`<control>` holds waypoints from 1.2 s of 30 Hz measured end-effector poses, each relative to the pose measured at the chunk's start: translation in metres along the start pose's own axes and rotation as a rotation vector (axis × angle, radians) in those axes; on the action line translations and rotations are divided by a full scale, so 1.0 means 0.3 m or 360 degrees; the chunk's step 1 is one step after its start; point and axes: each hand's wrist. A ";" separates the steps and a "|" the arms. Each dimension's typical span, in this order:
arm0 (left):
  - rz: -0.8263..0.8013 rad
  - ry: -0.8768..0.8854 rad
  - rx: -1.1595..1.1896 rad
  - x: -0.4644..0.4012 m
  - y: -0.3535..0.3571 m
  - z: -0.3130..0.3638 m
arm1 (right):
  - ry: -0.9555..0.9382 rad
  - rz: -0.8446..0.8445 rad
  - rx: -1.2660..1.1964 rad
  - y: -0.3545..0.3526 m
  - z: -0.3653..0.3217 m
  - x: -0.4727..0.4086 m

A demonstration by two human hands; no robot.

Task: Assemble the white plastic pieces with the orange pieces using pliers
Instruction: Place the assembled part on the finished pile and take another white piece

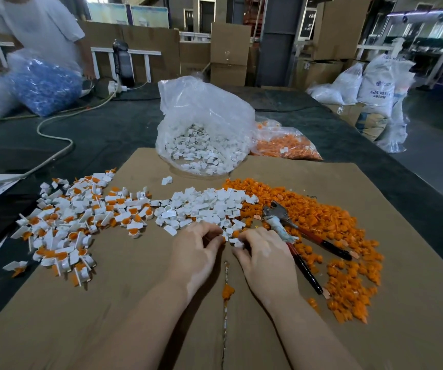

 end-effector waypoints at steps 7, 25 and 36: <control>-0.0145 -0.0007 0.0312 0.014 -0.014 0.015 | -0.0083 -0.0067 -0.0416 -0.013 0.004 0.004; 0.0141 -0.0127 0.0465 0.015 -0.026 0.008 | -0.0338 -0.0099 -0.0015 0.006 -0.006 0.005; -0.0088 -0.0030 0.0310 0.012 -0.021 -0.003 | 0.0165 -0.0073 -0.0655 -0.028 0.012 0.006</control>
Point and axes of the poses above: each hand's wrist, its own x-axis away from the middle knuckle, its own y-axis out of the palm, z = x × y, and after that the axes turned 13 degrees about y, right-handed
